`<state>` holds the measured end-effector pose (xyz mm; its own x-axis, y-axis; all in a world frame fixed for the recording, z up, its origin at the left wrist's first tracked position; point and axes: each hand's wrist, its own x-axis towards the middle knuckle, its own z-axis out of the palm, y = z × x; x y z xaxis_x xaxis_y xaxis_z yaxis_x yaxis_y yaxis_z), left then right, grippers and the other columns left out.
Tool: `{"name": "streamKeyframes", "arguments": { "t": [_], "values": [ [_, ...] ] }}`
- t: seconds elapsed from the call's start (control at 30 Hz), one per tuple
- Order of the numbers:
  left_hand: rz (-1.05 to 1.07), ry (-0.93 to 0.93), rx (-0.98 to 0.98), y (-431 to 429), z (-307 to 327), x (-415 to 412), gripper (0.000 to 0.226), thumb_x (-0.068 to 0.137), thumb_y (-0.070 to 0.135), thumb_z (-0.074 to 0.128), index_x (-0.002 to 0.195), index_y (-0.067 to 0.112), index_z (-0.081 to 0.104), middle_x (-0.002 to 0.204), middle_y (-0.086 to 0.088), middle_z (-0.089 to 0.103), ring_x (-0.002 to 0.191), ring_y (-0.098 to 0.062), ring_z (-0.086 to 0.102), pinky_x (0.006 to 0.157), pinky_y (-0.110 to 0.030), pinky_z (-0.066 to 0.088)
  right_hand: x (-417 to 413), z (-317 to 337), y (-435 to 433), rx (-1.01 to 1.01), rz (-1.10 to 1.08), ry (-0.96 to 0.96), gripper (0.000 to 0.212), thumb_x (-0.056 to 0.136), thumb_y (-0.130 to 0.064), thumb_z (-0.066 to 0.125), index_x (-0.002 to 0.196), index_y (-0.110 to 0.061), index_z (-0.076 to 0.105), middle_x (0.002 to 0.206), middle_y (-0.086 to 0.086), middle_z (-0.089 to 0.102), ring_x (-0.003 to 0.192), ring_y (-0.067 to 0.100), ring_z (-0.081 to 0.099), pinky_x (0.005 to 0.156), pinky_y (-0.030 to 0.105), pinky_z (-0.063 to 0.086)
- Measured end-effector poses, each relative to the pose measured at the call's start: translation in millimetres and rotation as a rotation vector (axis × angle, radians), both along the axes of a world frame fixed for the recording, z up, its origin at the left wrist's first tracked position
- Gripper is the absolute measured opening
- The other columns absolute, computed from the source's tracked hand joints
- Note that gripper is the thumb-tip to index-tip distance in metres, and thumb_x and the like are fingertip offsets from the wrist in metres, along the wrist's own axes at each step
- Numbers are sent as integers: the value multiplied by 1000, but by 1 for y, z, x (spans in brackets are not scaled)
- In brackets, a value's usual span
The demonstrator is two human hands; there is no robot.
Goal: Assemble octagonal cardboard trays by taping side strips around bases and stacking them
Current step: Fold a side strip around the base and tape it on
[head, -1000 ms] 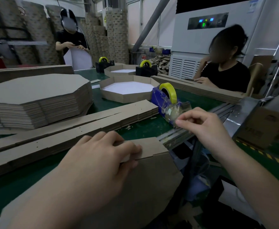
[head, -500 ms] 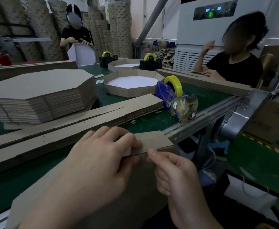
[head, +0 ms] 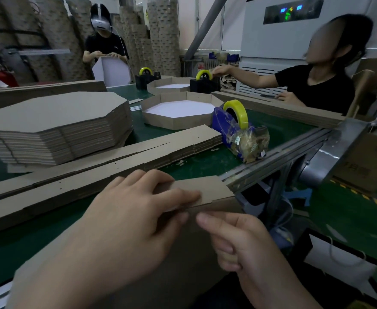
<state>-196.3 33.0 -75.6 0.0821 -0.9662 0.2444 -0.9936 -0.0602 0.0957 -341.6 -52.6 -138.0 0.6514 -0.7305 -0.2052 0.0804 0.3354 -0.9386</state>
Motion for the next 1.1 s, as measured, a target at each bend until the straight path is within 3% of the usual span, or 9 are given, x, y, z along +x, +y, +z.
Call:
{"name": "streamKeyframes", "arguments": {
  "t": [0.13, 0.33, 0.47, 0.6, 0.73, 0.8, 0.87, 0.97, 1.1],
  "values": [
    [97, 16, -36, -8, 0, -7, 58, 76, 73, 2, 117, 70, 43, 115, 30, 44, 109, 4, 41, 86, -21, 32, -1, -2, -3, 3, 25, -1, 29, 48, -39, 74, 71, -22, 79, 41, -7, 30, 35, 4, 20, 37, 19, 11],
    [241, -104, -105, -20, -4, -24, 48, 85, 69, 18, 97, 49, 59, 101, 21, 62, 101, -6, 55, 100, -34, 35, -2, -3, -6, -13, 47, 26, 35, 50, -38, 72, 76, -17, 79, 41, -6, 27, 34, 5, 19, 36, 17, 13],
    [159, -124, -155, -19, -9, -19, 39, 84, 58, 38, 79, 39, 71, 83, 11, 69, 76, -22, 65, 61, -34, 44, -5, -1, -11, -41, 90, 78, 22, 56, -39, 74, 64, -18, 77, 43, -5, 31, 36, 6, 21, 38, 18, 15],
    [138, -174, -172, -17, -11, -15, 32, 83, 56, 45, 81, 38, 72, 84, 9, 69, 73, -22, 64, 56, -29, 34, -7, -8, -12, -100, 137, 195, 32, 73, -32, 73, 78, -1, 73, 45, -2, 38, 38, 7, 24, 39, 20, 17],
    [115, -209, -170, -15, -15, -14, 23, 73, 53, 64, 85, 35, 72, 87, 2, 69, 75, -27, 65, 56, -35, 46, -9, -11, -21, -222, -184, 5, 34, 59, -49, 67, 56, -15, 69, 44, -1, 31, 39, 9, 23, 40, 22, 15],
    [137, -242, -136, -14, -17, -13, 35, 63, 53, 72, 91, 32, 72, 87, 0, 68, 76, -28, 65, 58, -38, 50, -13, -12, -32, -298, -392, -135, 28, 70, -40, 65, 58, -15, 65, 46, -1, 33, 42, 10, 26, 43, 24, 17],
    [151, -291, -104, -13, -19, -11, 54, 53, 52, 82, 101, 29, 72, 87, -3, 66, 76, -30, 64, 58, -41, 51, -15, -13, -48, -487, -496, -127, 17, 86, -22, 63, 70, -18, 69, 56, -5, 49, 50, 8, 43, 46, 18, 31],
    [139, -364, -106, -10, -22, -7, 70, 51, 52, 84, 114, 27, 70, 87, -6, 64, 74, -31, 63, 57, -43, 51, -11, -9, -69, -732, -261, 86, 21, 96, -21, 53, 104, -28, 72, 102, -12, 63, 94, -4, 57, 77, 6, 41],
    [145, -373, -153, -3, -21, -4, 61, 73, 64, 42, 115, 30, 70, 89, -2, 64, 72, -28, 63, 55, -39, 49, 4, -6, -73, -634, 53, 201, 22, 94, -40, 45, 106, -36, 63, 91, -36, 64, 87, -28, 51, 72, -6, 35]
  ]
}}
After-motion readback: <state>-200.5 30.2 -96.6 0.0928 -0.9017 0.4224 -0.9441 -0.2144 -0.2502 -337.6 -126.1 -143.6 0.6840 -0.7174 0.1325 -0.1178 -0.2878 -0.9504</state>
